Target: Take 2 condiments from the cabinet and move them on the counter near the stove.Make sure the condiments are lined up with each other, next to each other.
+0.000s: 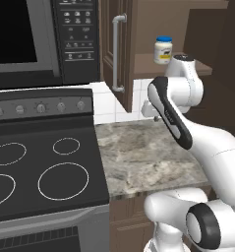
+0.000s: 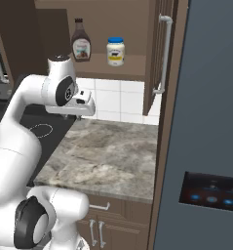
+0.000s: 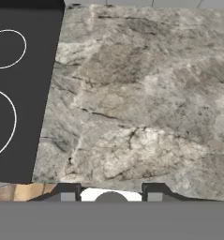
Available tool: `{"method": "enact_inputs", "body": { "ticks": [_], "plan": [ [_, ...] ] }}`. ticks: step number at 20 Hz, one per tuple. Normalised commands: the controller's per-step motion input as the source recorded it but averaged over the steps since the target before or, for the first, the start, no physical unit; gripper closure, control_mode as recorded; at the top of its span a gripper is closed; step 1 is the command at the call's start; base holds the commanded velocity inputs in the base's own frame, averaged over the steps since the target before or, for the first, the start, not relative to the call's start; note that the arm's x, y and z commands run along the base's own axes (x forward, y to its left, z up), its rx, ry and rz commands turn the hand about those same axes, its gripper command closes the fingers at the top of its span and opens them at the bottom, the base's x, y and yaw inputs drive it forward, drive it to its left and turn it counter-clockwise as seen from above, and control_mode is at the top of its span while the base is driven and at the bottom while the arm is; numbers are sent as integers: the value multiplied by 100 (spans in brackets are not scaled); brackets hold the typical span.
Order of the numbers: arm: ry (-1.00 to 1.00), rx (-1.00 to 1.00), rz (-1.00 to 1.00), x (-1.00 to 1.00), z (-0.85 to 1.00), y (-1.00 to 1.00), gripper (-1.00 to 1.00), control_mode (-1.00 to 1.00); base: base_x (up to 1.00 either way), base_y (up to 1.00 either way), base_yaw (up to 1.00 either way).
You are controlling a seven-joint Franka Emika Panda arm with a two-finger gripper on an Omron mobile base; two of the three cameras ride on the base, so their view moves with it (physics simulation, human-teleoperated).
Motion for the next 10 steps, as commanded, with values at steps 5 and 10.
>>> {"method": "enact_inputs", "body": {
  "ticks": [5,10],
  "plan": [
    [-11,4,0,-30,2,-4,-100,-100,0,0,0],
    [-33,12,0,-58,42,-17,-100,-100,0,0,0]
  ]
}}
